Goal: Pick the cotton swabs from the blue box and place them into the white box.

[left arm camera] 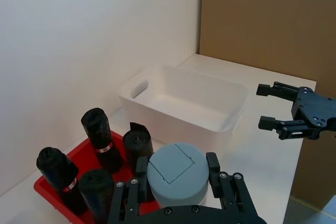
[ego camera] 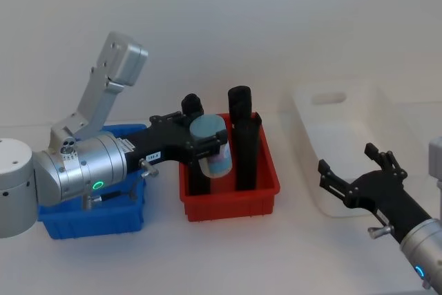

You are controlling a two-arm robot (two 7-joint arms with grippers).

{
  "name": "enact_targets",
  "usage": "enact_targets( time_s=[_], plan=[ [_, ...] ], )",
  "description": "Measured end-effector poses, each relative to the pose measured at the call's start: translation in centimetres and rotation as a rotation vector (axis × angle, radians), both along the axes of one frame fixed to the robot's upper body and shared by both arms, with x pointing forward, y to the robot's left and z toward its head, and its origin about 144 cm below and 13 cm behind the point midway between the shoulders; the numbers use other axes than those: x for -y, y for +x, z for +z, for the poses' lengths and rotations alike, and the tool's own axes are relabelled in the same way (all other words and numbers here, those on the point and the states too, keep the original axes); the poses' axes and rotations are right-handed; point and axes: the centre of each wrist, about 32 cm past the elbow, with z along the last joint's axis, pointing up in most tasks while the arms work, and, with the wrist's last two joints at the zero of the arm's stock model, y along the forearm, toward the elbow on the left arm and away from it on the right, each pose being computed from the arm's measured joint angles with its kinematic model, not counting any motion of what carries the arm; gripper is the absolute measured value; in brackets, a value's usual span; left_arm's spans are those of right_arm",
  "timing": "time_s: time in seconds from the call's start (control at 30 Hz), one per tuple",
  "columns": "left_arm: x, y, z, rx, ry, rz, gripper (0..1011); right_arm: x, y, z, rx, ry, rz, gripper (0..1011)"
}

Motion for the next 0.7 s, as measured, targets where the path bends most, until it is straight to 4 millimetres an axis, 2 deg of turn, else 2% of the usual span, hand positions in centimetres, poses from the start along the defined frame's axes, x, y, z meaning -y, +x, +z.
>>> enact_targets(
  time_s=[0.7],
  plan=[
    [0.2,0.0,0.2,-0.006,-0.007,-0.029,671,-1.2,0.7,1.7,-0.009,-0.059,0.224,1001]
  ],
)
